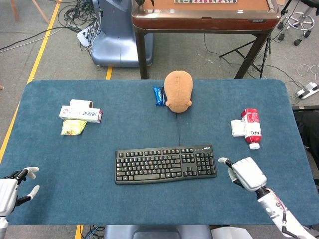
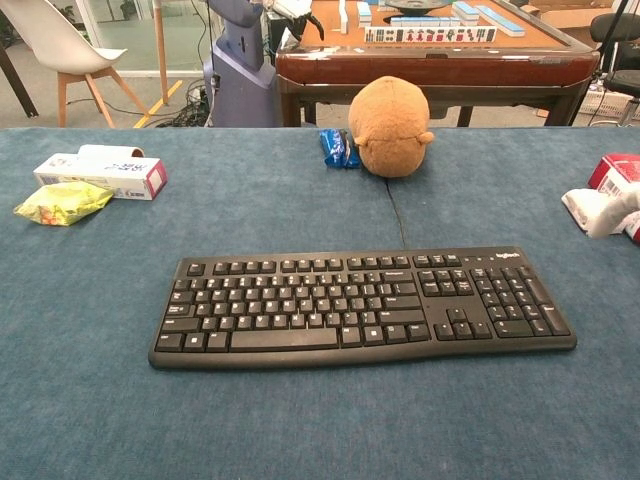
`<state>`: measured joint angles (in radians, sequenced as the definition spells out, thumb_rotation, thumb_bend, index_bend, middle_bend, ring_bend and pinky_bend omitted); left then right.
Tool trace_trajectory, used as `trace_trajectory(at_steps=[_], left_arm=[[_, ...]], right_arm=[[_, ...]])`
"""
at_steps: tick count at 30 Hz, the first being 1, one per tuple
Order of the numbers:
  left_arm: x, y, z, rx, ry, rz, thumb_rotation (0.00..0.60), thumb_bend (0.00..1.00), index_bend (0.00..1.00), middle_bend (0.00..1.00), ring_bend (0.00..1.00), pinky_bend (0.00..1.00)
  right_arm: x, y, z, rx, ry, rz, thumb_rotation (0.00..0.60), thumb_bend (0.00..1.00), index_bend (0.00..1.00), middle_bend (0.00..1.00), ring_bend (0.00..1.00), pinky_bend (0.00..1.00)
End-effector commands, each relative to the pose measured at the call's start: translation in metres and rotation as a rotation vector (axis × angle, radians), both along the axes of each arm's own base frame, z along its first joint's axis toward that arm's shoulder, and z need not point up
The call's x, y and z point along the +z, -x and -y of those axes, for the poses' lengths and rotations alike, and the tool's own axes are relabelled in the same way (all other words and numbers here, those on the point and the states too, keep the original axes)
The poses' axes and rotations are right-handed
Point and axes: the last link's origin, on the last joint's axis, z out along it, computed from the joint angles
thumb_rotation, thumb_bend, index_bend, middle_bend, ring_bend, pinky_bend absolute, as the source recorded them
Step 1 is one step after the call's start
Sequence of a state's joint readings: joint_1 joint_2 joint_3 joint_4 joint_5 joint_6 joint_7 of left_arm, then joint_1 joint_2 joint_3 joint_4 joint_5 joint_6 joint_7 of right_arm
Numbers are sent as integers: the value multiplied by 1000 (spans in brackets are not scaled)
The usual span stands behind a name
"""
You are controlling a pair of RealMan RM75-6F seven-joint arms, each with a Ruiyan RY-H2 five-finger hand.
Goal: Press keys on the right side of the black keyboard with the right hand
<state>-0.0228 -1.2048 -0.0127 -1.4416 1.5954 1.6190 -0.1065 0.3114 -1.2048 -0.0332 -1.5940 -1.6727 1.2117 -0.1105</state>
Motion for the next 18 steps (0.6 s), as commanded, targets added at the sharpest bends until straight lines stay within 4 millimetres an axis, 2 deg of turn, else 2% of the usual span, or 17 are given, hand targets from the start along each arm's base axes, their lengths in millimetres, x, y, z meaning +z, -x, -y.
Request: trace_trajectory(at_steps=[1,9,18], left_arm=[[2,0,0,0,-10,3,600,225,373,506,495,659],[5,2,0,8,-19,5,600,225,373,506,495,659],[5,5,-2,28,-21,-2,600,225,379,506,492,659]], right_arm=[[-15,-17,10,38,-39,-17,600,754,299,1000,1000,1000],[-45,-36,23,64,-121,-67,600,766,299,1000,1000,1000],[-71,-53,27,90,-184,-85,600,788,299,1000,1000,1000]])
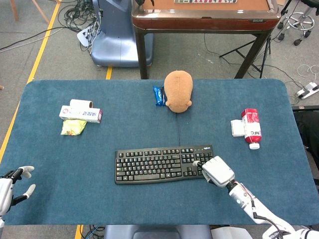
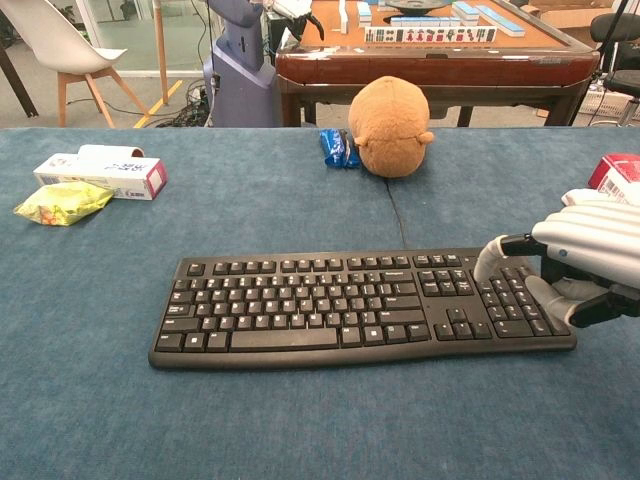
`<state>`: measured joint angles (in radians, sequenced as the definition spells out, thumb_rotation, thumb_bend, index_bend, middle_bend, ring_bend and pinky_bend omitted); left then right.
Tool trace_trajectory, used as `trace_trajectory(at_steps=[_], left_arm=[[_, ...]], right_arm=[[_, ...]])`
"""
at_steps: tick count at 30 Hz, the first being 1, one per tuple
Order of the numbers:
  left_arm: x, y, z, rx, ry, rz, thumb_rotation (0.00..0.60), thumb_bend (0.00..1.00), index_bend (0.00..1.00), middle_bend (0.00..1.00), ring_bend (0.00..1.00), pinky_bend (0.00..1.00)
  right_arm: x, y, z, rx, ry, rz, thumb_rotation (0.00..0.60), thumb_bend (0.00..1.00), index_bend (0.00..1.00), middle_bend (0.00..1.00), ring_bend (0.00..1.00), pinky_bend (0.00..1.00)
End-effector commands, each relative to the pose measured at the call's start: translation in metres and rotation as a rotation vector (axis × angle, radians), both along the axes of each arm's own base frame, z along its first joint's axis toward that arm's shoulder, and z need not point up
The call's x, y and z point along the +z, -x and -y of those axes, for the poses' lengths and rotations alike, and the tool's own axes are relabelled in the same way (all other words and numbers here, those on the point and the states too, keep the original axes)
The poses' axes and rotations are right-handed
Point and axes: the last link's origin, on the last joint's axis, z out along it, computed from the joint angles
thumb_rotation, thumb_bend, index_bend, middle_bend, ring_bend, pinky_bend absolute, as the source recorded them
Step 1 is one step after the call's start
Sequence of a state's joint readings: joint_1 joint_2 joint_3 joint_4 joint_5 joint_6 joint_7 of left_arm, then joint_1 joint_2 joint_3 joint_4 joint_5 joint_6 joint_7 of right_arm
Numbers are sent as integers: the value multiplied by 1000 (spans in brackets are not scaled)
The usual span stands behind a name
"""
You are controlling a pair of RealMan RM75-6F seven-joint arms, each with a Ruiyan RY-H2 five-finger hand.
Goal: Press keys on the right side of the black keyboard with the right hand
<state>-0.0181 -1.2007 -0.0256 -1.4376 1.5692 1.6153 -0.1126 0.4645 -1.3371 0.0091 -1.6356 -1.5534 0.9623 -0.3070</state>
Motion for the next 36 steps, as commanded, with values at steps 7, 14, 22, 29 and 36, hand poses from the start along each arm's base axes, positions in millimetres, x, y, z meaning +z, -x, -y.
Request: trace_trajectory(at_steps=[7,14,22,29,36], left_arm=[[1,3,-1,13,-4,5,600,225,381,506,491,659],[2,5,-2,21,-4,8,600,224,380,505,492,659],[2,6,-2,23,-3,8,600,224,383,506,491,659],[3,6,-2,24,-3,8,600,225,383,506,492,659],[2,6,-1,23,-2,6,600,225,383,506,492,659]], right_arm=[[-18,-15,1,17,-48,-20,600,844,299,1000,1000,1000],[-28,-19,4,12,-65,-41,600,875,299,1000,1000,1000],[-31,-18,6,-5,-67,-63,600,875,299,1000,1000,1000],[-33,-17,5,-7,-73,-76,600,875,299,1000,1000,1000],[-28,-17,1,-4,-64,-81,600,876,299,1000,1000,1000]])
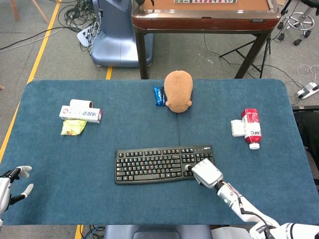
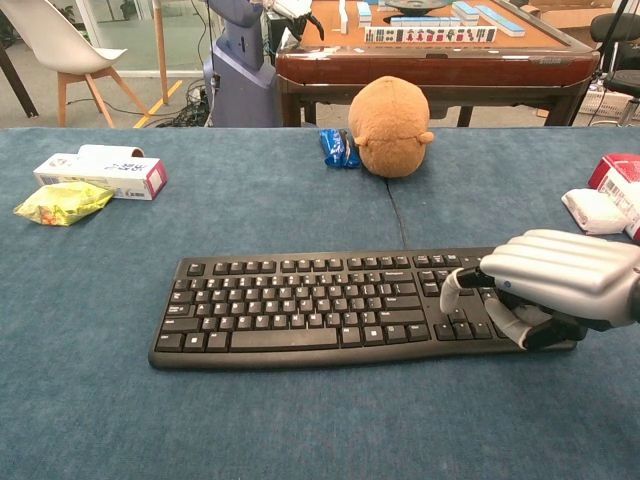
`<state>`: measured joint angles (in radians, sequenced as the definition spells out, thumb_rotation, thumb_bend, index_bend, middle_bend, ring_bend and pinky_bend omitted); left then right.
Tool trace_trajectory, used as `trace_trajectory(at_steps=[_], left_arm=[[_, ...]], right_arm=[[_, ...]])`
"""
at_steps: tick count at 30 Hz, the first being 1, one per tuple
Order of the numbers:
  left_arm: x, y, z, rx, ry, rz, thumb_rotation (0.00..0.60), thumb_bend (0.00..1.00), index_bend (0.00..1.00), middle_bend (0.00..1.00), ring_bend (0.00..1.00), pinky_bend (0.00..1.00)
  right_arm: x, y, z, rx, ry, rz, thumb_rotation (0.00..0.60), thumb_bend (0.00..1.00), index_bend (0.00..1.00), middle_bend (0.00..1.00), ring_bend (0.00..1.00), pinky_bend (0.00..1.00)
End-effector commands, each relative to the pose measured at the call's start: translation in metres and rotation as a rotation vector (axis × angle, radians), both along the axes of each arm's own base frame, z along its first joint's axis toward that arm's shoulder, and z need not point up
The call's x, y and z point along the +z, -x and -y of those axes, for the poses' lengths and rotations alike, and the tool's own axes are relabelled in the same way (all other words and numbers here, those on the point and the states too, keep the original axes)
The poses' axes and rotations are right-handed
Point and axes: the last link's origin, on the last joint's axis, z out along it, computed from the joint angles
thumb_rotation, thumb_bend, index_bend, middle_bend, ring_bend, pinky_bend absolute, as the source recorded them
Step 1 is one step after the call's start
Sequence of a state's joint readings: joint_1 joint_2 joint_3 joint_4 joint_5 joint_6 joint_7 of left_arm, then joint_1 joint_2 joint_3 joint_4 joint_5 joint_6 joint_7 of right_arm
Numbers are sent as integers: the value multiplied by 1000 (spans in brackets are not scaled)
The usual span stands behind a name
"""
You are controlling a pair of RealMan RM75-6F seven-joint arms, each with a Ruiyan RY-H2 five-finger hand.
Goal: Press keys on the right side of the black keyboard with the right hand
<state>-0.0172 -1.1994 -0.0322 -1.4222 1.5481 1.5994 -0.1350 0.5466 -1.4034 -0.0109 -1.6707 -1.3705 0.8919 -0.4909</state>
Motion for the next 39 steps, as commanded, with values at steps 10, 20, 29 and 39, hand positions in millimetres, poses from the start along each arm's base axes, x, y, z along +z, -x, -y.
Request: trace_trajectory(at_steps=[10,20,29,39], left_arm=[[-1,0,0,2,2,-3,600,224,383,506,492,659],[-1,0,0,0,2,-4,600,225,383,506,492,659],[-1,0,0,2,4,-5,600,225,383,506,492,659],[-3,0,0,0,8,-8,600,225,383,506,492,659]], right_arm=[[1,3,0,-7,1,-9,600,876,299,1000,1000,1000],[0,7,0,-17,0,-15,600,876,299,1000,1000,1000],[-1,13,3,-35,1,-21,600,875,299,1000,1000,1000],[18,0,-6,41,31,42,600,875,299,1000,1000,1000]])
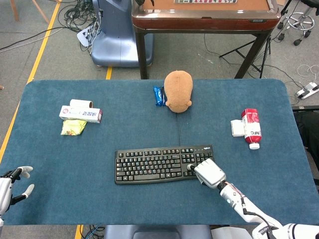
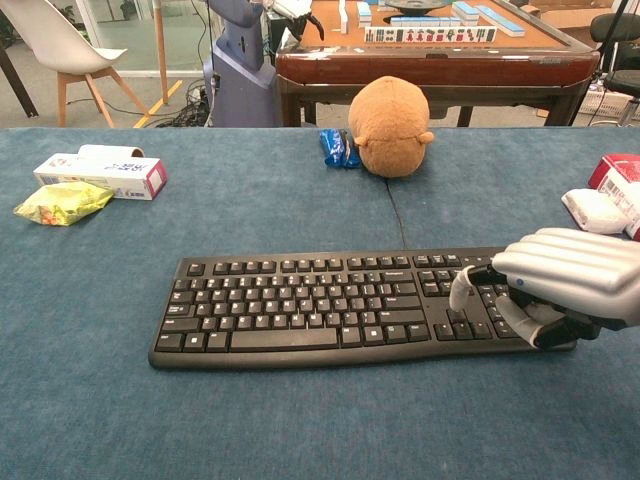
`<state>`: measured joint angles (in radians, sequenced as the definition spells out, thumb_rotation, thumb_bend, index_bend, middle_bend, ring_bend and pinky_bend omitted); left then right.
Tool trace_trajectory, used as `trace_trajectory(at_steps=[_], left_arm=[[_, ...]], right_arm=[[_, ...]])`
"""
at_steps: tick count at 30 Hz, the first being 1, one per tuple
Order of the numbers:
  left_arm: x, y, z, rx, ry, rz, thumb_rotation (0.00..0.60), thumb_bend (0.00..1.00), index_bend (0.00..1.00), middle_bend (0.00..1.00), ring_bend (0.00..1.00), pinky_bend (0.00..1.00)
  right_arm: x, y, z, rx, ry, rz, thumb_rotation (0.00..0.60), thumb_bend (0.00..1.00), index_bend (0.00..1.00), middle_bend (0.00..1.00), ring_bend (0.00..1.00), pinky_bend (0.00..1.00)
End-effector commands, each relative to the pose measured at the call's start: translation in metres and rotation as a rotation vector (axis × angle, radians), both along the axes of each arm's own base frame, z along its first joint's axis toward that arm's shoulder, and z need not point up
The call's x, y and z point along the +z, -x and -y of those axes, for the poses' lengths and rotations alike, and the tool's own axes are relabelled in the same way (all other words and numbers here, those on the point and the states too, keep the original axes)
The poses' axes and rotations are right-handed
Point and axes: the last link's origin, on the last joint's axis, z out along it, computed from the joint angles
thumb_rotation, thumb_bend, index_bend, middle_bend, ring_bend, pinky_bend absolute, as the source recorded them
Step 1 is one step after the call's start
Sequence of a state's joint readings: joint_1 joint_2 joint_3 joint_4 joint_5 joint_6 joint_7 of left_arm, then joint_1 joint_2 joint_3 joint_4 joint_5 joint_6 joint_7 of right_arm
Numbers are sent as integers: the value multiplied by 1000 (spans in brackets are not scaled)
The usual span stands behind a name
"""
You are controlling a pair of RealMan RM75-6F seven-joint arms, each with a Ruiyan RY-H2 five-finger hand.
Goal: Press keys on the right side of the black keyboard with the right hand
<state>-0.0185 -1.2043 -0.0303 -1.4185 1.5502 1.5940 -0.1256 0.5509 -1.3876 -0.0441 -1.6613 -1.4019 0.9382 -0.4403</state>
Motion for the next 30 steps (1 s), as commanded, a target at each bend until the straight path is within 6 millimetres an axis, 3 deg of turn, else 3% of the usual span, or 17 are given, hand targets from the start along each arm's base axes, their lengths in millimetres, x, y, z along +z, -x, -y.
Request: trace_trajectory(at_steps=[1,3,9,15,25,30], left_arm=[[-1,0,0,-1,2,0,600,224,383,506,492,659],[-1,-1,0,-3,3,-2,600,225,383,506,492,659],[-1,-4,2,-16,1,0,600,225,383,506,492,659],[2,-12,7,-58,-3,6,600,224,383,506,492,659],[3,-22,14,-95,-7,9,600,225,381,506,489,659],[4,-25,15,-112,-3,17,600,224,380,506,489,659]], right_arm=[[16,-6,-5,53,22,31,600,872,299,996,996,1000],[27,-8,-8,82,41,43,600,842,299,958,958,1000],[54,-7,-16,118,115,64,600,635,299,677,694,995],[83,9,-30,104,194,64,600,607,346,580,525,834],[125,51,-56,24,361,98,600,607,354,538,476,698],[142,70,-70,-30,434,145,600,606,358,534,471,683]])
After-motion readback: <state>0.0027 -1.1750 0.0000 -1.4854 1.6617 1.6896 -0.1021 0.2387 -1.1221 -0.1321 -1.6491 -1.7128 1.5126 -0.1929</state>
